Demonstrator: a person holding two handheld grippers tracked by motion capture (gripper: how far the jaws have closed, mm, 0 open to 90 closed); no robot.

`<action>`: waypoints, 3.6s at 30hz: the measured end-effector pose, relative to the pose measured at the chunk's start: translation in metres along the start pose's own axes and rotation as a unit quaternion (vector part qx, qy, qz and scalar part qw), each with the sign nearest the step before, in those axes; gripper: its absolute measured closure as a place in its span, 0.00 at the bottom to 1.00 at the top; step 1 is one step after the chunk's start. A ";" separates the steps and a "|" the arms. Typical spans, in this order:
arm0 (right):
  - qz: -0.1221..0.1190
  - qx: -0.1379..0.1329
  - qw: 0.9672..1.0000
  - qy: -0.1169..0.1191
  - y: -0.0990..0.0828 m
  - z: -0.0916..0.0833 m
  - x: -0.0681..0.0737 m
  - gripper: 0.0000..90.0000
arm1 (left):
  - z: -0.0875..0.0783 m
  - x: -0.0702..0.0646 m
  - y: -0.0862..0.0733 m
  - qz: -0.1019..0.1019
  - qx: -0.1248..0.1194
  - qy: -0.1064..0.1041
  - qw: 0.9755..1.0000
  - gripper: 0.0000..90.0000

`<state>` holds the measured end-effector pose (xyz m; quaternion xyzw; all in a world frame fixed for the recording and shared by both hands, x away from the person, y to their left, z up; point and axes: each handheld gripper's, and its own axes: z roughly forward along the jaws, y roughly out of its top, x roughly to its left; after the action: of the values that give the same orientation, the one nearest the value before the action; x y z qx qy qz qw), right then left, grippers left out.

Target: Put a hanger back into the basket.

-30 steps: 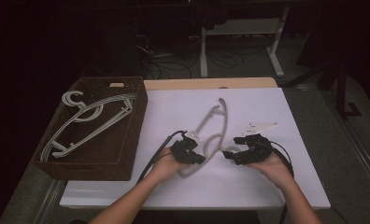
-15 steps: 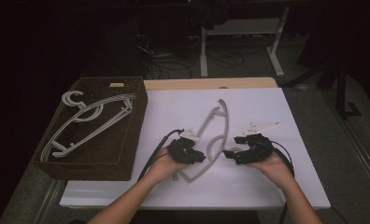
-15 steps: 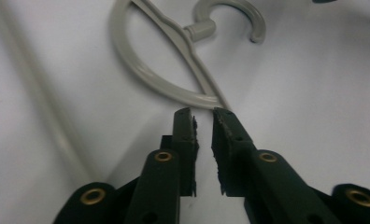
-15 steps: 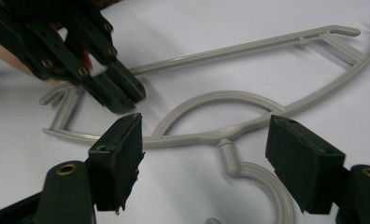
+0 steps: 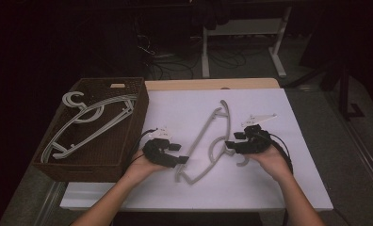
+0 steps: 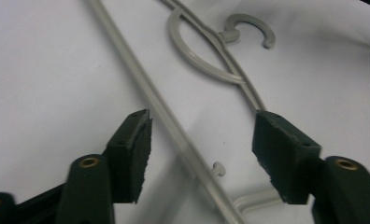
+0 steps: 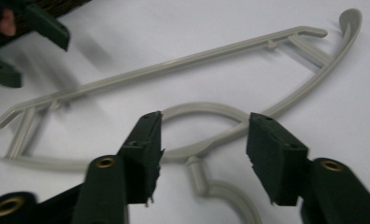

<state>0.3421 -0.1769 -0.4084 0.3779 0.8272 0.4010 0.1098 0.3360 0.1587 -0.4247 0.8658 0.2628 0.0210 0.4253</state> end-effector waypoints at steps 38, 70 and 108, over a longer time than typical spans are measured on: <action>0.094 0.078 0.981 -0.150 0.085 0.132 -0.100 0.99 | -0.007 0.003 -0.003 -0.006 -0.026 0.027 0.999 0.03; 0.007 0.063 0.998 -0.022 0.132 0.178 -0.025 0.99 | -0.009 0.003 -0.002 -0.005 -0.030 0.033 0.999 0.03; -0.096 0.111 0.985 0.090 0.012 0.083 0.092 0.99 | -0.009 0.003 -0.003 -0.011 -0.027 0.036 0.999 0.03</action>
<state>0.3246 -0.0585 -0.4426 0.2687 0.9058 0.3263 0.0300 0.3354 0.1684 -0.4214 0.8498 0.2863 0.0545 0.4391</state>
